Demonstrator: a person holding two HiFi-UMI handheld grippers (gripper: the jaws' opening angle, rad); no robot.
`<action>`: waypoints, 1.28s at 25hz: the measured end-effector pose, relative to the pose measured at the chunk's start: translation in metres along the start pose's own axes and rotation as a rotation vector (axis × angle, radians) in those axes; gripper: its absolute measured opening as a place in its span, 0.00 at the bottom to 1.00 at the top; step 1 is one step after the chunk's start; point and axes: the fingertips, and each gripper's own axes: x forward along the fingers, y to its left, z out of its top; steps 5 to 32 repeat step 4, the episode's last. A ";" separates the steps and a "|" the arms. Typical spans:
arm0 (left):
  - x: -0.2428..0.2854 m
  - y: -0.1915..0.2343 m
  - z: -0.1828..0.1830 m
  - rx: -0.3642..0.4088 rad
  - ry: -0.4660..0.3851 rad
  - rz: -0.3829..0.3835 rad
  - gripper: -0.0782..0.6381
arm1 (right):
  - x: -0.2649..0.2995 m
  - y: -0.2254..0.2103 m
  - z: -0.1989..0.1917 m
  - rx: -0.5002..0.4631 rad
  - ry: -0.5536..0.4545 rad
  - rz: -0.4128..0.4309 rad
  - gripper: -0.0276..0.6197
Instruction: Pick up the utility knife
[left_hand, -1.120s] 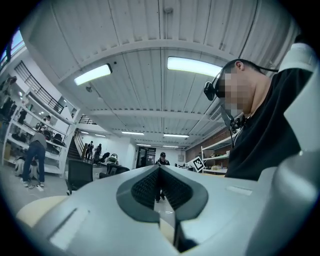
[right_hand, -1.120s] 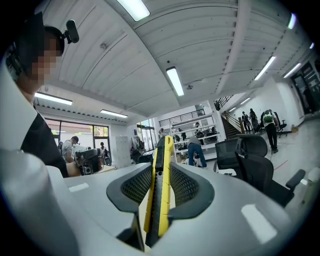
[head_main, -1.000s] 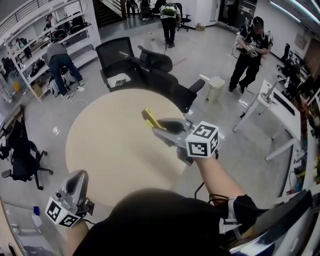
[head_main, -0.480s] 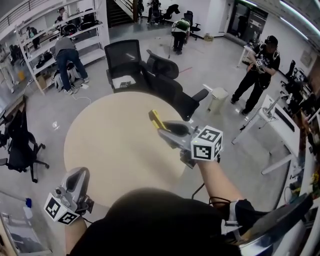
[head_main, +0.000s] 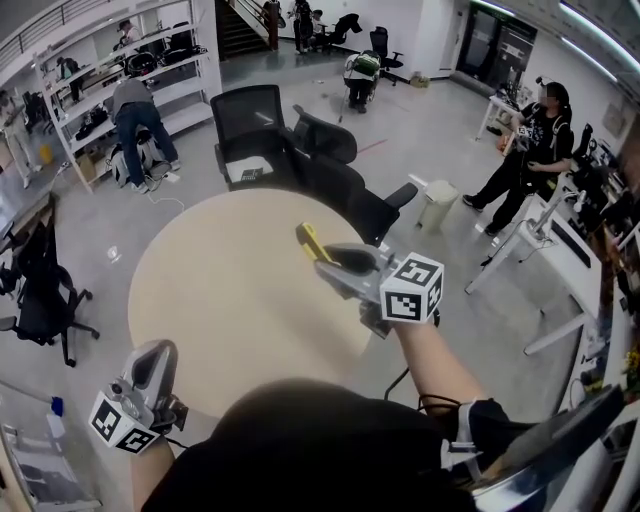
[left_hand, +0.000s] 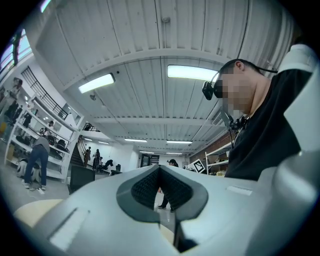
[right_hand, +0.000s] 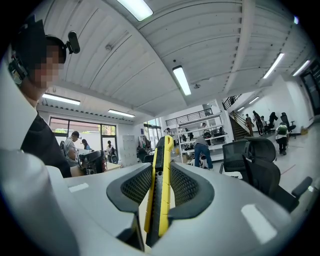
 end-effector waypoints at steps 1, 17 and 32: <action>0.000 0.000 0.000 0.000 0.000 0.001 0.09 | 0.000 0.000 0.000 -0.001 0.004 0.001 0.24; 0.001 0.001 -0.001 0.000 -0.001 0.004 0.09 | 0.001 -0.001 -0.001 -0.006 0.015 0.004 0.24; 0.001 0.001 -0.001 0.000 -0.001 0.004 0.09 | 0.001 -0.001 -0.001 -0.006 0.015 0.004 0.24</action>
